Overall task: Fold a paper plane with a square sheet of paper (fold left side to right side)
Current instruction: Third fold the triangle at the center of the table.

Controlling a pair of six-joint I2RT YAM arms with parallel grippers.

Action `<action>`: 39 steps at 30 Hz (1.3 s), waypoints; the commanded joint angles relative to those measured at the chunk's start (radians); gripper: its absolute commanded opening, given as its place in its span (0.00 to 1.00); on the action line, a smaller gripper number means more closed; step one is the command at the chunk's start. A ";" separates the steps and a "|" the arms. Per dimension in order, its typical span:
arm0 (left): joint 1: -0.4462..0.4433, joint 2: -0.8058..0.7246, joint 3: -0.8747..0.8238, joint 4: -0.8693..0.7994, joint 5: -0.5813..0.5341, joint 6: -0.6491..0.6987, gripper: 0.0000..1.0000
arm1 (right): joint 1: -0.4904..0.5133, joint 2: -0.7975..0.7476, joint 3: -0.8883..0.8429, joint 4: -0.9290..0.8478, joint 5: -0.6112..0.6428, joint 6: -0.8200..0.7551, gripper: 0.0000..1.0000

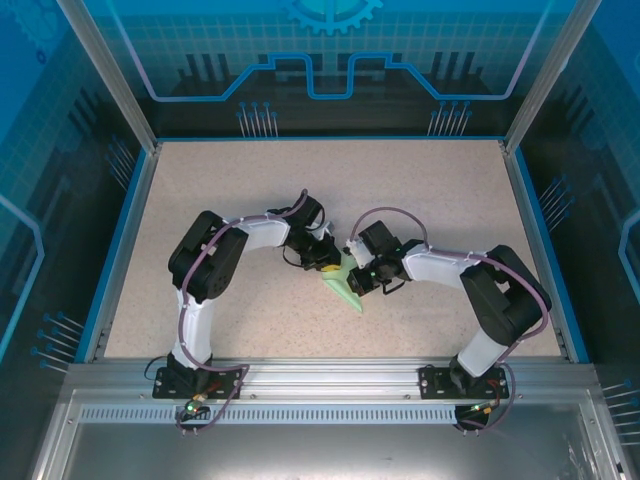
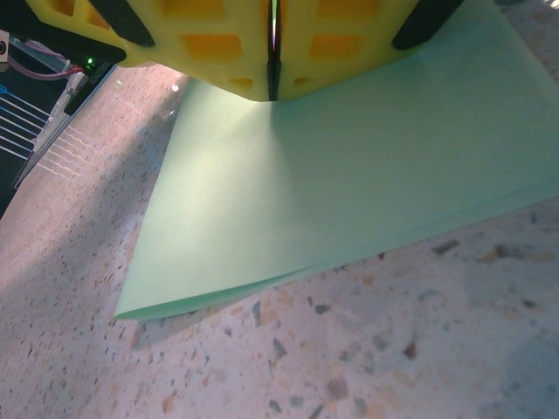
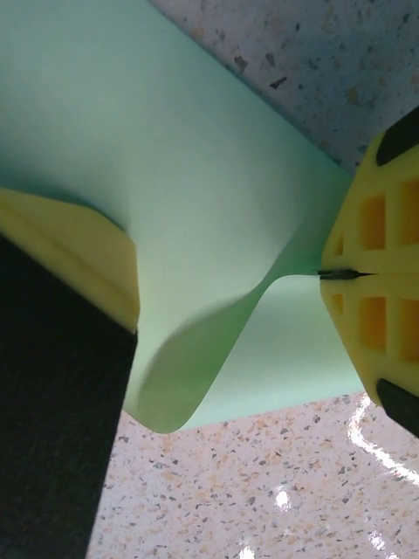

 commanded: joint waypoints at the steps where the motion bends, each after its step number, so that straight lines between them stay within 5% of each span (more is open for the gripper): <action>1: -0.007 0.042 -0.020 -0.029 -0.012 0.020 0.11 | -0.014 0.016 0.020 -0.026 0.006 0.011 0.00; 26: -0.008 0.037 -0.022 -0.033 -0.014 0.022 0.11 | -0.014 0.028 0.005 -0.027 0.011 0.012 0.01; 39: 0.002 -0.103 -0.002 -0.081 -0.076 0.079 0.30 | -0.013 0.047 -0.009 -0.106 0.002 0.014 0.01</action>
